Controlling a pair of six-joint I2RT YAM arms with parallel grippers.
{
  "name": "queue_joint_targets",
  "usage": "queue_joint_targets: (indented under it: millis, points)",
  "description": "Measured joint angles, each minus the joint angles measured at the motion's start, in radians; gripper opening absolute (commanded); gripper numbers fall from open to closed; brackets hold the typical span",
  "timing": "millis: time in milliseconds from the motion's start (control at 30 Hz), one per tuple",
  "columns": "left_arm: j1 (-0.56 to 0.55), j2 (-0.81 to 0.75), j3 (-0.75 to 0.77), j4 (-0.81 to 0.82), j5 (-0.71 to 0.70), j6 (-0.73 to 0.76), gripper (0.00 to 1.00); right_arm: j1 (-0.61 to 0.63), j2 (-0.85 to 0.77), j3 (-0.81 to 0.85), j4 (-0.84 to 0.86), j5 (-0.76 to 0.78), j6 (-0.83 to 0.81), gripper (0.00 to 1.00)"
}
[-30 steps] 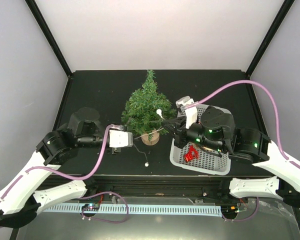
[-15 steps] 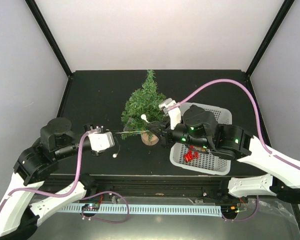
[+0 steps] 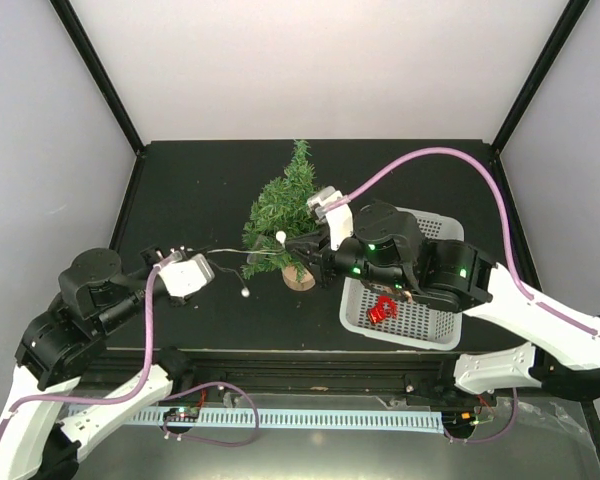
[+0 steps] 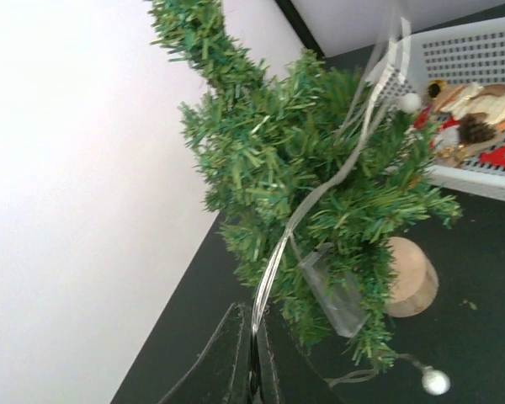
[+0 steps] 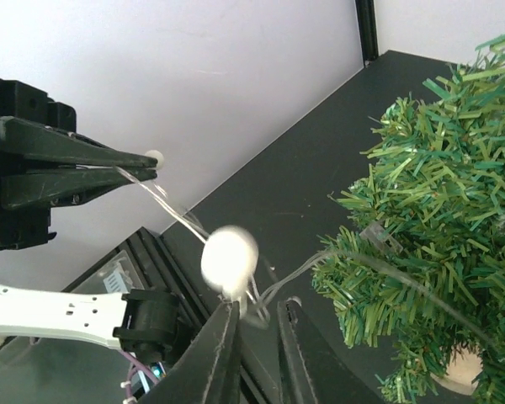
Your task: Decorate the small christmas tree
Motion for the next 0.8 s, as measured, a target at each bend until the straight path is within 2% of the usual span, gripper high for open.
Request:
queue_joint_targets:
  millis: [133, 267, 800]
  points:
    - [0.007, -0.014, -0.017, 0.024, -0.056, 0.005, 0.02, 0.000, 0.019, 0.009, -0.005, 0.011, -0.003, 0.41]
    - [0.017, -0.021, -0.035, 0.041, -0.108, 0.016, 0.01, 0.000, 0.027, 0.009, -0.014, 0.030, -0.016, 0.57]
    - [0.045, -0.050, -0.031, 0.108, -0.232, 0.034, 0.02, -0.029, -0.035, -0.010, -0.013, 0.154, -0.016, 0.59]
